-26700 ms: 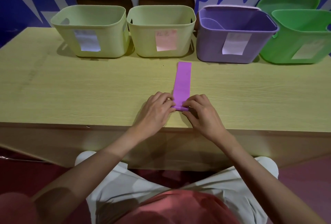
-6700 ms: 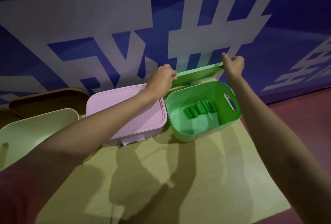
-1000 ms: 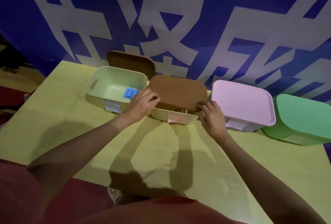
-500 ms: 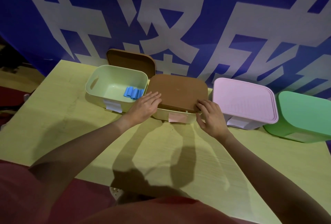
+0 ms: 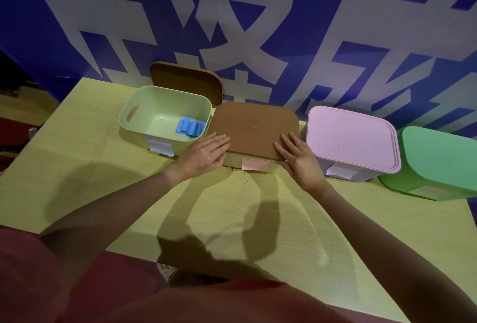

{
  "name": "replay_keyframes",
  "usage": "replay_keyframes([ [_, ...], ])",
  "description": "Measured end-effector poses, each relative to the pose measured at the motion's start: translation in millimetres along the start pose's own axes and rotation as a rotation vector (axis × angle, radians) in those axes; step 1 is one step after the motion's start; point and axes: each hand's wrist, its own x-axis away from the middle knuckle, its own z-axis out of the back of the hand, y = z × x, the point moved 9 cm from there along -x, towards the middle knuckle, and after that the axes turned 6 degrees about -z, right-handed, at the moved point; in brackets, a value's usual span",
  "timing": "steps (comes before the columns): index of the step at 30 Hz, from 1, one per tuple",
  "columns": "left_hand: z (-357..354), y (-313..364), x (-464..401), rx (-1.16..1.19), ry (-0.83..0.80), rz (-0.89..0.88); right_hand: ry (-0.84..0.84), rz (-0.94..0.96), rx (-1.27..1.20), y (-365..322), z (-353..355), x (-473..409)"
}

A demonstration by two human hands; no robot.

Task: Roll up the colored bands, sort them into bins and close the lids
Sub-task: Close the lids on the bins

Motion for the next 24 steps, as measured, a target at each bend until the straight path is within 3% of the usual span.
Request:
replay_keyframes([
  [6,-3.1,-20.8,21.9,-0.081,-0.204,0.176,0.036,-0.021,-0.033,-2.7,-2.1,2.3],
  [16,-17.6,-18.5,10.0,-0.190,-0.328,0.110,0.020,-0.061,0.018,-10.4,-0.7,0.8],
  [24,-30.6,-42.6,-24.1,-0.198,-0.452,0.230,-0.016,-0.111,0.113,-5.9,5.9,-27.3],
])
